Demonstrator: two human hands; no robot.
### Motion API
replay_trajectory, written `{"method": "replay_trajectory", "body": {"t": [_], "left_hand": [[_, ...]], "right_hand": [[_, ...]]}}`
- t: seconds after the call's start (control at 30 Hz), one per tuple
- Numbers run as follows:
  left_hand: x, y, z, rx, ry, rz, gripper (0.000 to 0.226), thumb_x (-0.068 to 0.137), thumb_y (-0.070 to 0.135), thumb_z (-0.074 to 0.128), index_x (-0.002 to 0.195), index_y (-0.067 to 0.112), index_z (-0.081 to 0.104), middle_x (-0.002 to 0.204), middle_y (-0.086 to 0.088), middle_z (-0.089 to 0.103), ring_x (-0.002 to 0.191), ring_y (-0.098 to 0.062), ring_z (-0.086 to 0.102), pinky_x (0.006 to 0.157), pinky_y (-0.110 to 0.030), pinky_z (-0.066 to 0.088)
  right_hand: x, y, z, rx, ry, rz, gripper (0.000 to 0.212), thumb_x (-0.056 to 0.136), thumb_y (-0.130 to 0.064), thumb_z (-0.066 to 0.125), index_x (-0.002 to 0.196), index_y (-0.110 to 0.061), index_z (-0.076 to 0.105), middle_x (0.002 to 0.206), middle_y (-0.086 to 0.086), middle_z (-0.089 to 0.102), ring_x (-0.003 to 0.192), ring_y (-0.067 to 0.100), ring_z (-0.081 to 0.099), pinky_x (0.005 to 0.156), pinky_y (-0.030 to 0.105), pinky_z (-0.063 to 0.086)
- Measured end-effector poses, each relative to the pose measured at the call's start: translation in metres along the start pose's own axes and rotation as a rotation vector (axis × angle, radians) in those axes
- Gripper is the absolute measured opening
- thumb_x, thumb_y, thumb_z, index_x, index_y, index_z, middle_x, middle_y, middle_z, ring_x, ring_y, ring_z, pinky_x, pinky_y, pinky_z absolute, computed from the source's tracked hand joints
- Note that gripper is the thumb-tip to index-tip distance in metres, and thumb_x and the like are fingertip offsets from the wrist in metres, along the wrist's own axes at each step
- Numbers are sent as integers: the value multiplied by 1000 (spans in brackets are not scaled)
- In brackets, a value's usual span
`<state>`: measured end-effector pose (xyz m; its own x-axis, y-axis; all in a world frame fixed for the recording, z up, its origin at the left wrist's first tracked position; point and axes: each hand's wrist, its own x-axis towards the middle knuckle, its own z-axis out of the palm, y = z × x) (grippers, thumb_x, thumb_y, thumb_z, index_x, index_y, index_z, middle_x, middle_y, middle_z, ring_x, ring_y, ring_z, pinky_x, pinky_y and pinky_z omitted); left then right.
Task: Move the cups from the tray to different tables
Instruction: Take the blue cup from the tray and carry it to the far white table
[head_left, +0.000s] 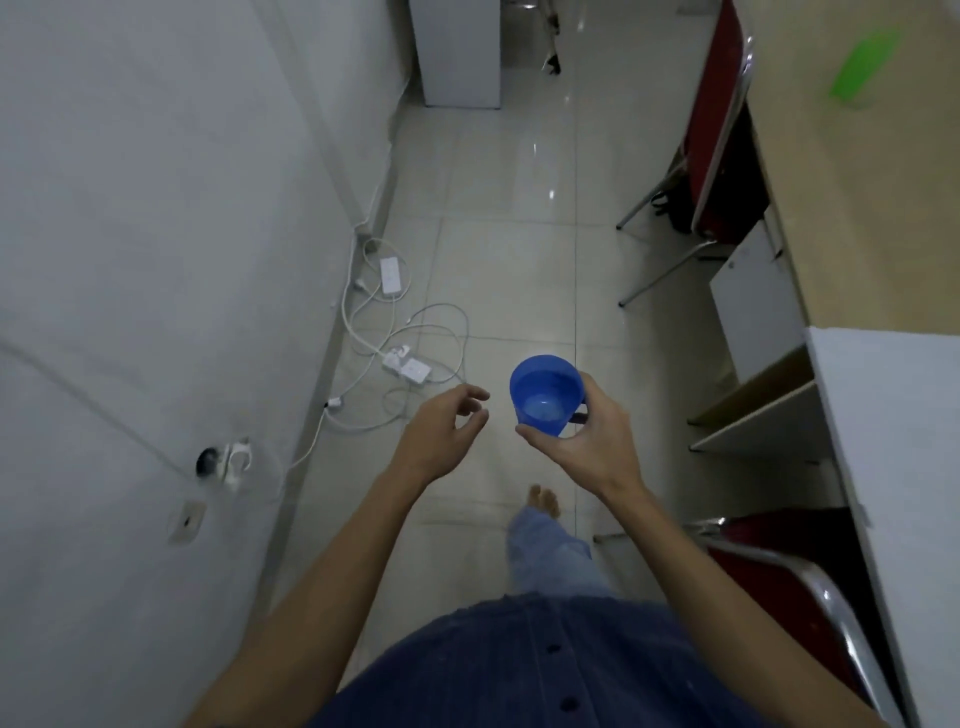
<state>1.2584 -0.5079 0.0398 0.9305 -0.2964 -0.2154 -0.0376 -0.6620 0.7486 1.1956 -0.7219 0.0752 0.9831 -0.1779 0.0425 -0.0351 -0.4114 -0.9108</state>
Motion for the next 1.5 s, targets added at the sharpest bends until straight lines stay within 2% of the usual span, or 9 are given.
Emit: {"method": "replay_trajectory", "body": {"t": [0.17, 0.33, 0.53, 0.77, 0.87, 1.03, 1.2, 1.33, 1.5], "left_hand": [[136, 45, -10, 2, -23, -2, 24, 102, 32, 62, 124, 25, 66, 110, 5, 74, 105, -10, 69, 95, -39, 58], [269, 70, -21, -35, 16, -9, 24, 101, 28, 63, 124, 23, 68, 117, 3, 72, 107, -12, 67, 94, -35, 56], [443, 85, -35, -23, -18, 23, 24, 101, 29, 63, 125, 25, 67, 119, 5, 70, 108, -11, 66, 89, -25, 50], [646, 114, -80, 58, -113, 60, 25, 103, 30, 62, 126, 24, 67, 120, 4, 70, 109, -11, 65, 92, -30, 54], [729, 127, -99, 52, -116, 66, 23, 102, 32, 63, 124, 27, 67, 116, 6, 71, 107, -9, 66, 90, -30, 53], [872, 147, -117, 24, -106, 64, 23, 101, 29, 64, 123, 27, 68, 114, 7, 72, 106, -8, 67, 87, -25, 49], [1032, 175, -131, -1, -54, 63, 23, 101, 28, 64, 123, 26, 69, 114, 7, 72, 106, -8, 67, 89, -26, 51], [1138, 201, -150, -30, -35, 33, 22, 101, 29, 64, 122, 27, 69, 112, 8, 73, 106, -6, 68, 90, -28, 53], [1258, 222, -178, -74, 34, -15, 21, 101, 29, 64, 121, 29, 69, 111, 11, 71, 105, -2, 67, 85, -19, 49]], "right_hand": [[138, 10, -39, -27, 8, 8, 77, 71, -44, 92, 137, -24, 57, 117, -23, 64, 106, -1, 63, 83, 15, 56], [274, 23, -67, -29, 24, 19, 79, 69, -41, 94, 137, -24, 57, 117, -32, 59, 107, -9, 60, 79, 8, 52], [442, 53, -81, -23, 83, 40, 74, 69, -38, 94, 132, -29, 58, 113, -29, 62, 103, -7, 62, 80, 9, 52], [637, 71, -93, -34, 128, 97, 77, 67, -44, 93, 134, -29, 58, 117, -25, 65, 104, 2, 65, 82, 22, 59], [719, 75, -99, -16, 149, 121, 73, 67, -38, 95, 131, -25, 62, 115, -19, 68, 101, 0, 66, 79, 20, 59], [860, 92, -111, -12, 165, 108, 76, 66, -41, 95, 131, -24, 61, 116, -15, 69, 102, 1, 66, 77, 14, 56], [1022, 113, -132, -20, 146, 49, 75, 67, -43, 94, 131, -25, 60, 116, -26, 63, 105, -6, 62, 79, 12, 55], [1144, 116, -154, -34, 89, 19, 76, 67, -41, 94, 133, -23, 60, 118, -19, 66, 105, -3, 63, 81, 18, 58], [1294, 113, -167, -31, 22, -35, 75, 69, -39, 94, 133, -24, 59, 118, -16, 67, 106, 2, 64, 82, 24, 60]]}}
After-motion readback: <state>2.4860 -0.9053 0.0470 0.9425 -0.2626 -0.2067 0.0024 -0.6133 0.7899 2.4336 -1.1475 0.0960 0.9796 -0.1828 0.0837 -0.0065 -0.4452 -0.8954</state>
